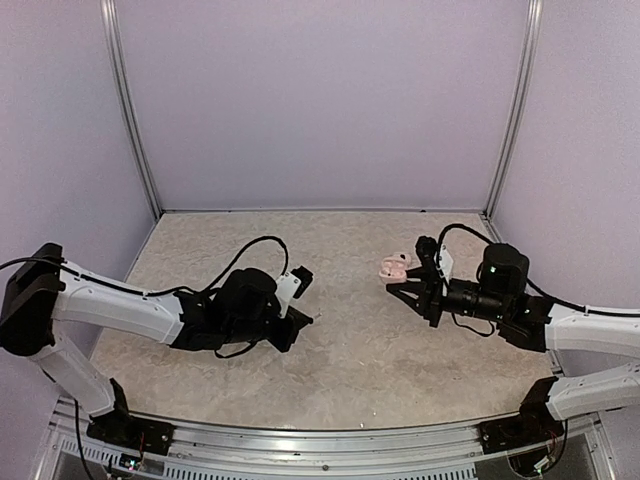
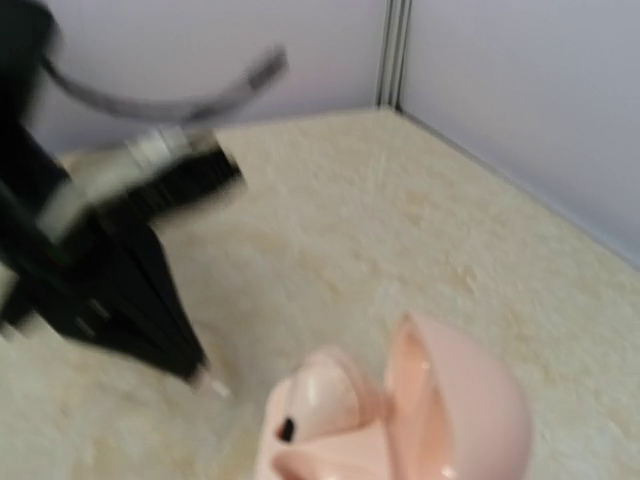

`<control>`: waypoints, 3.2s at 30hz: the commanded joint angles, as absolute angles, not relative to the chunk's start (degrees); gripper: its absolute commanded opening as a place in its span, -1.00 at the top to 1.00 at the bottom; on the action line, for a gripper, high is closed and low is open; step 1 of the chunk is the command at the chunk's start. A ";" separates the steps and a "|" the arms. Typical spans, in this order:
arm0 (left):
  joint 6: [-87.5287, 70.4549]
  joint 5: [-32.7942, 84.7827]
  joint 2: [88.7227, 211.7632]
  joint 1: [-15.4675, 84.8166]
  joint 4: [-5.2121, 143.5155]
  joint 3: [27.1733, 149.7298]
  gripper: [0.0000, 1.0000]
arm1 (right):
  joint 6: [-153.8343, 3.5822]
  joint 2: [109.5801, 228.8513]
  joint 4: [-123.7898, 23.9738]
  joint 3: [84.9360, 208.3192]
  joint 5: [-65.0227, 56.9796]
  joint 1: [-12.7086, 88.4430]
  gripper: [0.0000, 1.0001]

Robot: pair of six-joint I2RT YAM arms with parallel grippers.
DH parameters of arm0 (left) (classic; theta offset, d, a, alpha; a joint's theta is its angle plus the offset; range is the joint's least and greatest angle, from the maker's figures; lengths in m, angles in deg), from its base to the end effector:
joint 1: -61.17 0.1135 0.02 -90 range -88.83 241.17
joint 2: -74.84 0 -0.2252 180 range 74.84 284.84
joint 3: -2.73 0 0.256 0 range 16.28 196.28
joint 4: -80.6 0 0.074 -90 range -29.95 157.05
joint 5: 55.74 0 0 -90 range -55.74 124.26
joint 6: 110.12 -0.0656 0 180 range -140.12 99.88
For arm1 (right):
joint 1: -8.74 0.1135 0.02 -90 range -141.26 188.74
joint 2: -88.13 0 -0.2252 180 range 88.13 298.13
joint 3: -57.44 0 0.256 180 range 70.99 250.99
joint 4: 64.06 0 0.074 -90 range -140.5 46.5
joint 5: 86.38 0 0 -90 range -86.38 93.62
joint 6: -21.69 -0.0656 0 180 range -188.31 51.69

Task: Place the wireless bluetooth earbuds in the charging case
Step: Place the right earbud at the center of the board, then adjust the right earbud at the center of the board.

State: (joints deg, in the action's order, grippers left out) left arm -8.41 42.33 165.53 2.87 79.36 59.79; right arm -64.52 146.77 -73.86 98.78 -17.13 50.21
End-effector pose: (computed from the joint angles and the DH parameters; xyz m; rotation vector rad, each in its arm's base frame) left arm 0.1917 -0.2928 0.1175 0.8038 2.0739 -0.5372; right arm 0.1955 0.2038 0.2120 -0.9251 1.4949 0.7924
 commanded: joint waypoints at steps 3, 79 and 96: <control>-13.45 49.85 157.91 -1.47 60.45 67.64 0.99 | -59.88 152.10 -72.48 99.49 -15.43 50.11 1.00; -12.22 42.90 183.93 1.80 73.91 69.75 0.81 | -67.64 148.92 -72.52 98.15 -15.66 46.25 1.00; -12.13 40.92 179.20 4.53 60.26 79.45 0.32 | -67.86 147.66 -71.38 98.24 -14.82 46.13 1.00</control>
